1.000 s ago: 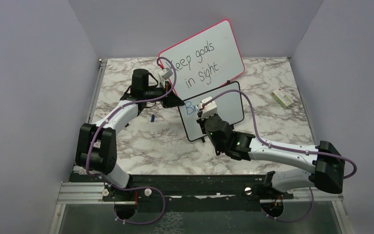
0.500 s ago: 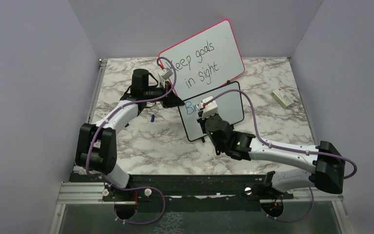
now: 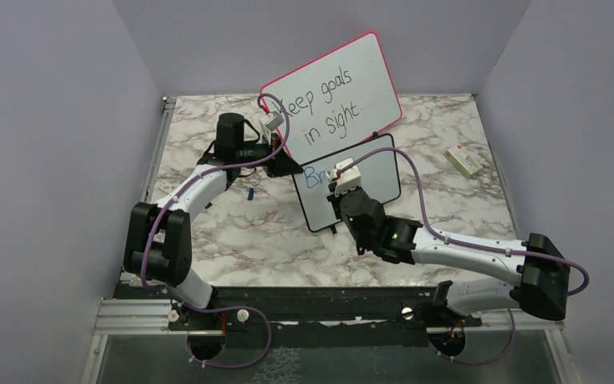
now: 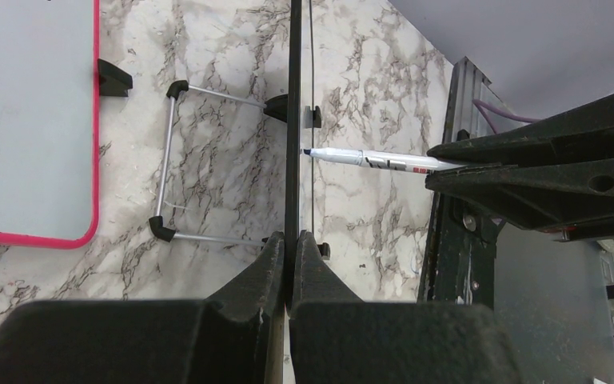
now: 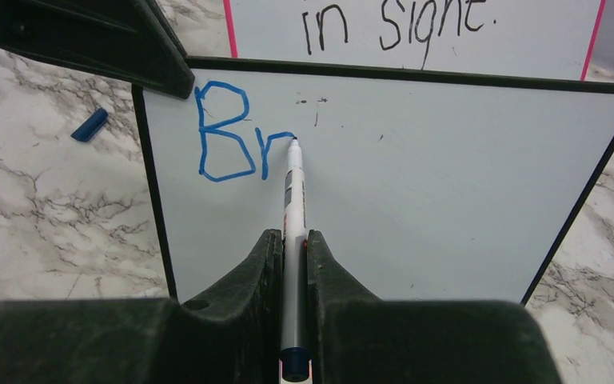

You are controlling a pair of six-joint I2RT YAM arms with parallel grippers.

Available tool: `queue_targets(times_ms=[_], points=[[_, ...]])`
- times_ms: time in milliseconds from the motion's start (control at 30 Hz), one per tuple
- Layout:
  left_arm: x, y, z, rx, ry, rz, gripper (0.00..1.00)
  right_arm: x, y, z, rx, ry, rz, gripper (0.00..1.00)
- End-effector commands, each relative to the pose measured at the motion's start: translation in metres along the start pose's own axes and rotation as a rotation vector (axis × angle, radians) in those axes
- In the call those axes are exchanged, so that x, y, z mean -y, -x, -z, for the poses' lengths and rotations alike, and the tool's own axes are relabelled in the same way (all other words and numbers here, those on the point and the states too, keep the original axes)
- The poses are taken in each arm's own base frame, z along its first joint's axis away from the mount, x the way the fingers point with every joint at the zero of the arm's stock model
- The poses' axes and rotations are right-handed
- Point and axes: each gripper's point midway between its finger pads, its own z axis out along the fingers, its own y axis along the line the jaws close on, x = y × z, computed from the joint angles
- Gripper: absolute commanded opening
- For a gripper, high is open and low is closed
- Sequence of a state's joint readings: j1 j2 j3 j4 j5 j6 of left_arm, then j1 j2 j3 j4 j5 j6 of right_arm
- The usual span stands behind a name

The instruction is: Write a sentence on the whiteboard

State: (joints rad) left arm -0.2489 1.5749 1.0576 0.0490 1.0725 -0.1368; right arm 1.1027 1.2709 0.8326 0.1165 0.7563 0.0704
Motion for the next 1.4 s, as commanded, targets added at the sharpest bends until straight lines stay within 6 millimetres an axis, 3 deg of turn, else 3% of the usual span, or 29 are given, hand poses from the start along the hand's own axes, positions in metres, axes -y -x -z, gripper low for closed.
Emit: queue_targets(times_ms=[0,267,767,1367], points=[[0.007,-0.013,-0.001,-0.030,-0.033,0.036,0.00,0.006,0.015,0.006,0.059,0.017,-0.040,0.01],[0.006,-0.013,-0.001,-0.031,-0.028,0.039,0.00,0.013,0.016,0.012,0.071,0.014,-0.034,0.01],[0.006,-0.013,-0.001,-0.031,-0.031,0.040,0.00,0.009,0.005,0.003,0.037,0.023,-0.021,0.01],[0.006,-0.014,-0.001,-0.033,-0.033,0.044,0.00,0.018,-0.005,-0.004,0.012,-0.032,-0.014,0.01]])
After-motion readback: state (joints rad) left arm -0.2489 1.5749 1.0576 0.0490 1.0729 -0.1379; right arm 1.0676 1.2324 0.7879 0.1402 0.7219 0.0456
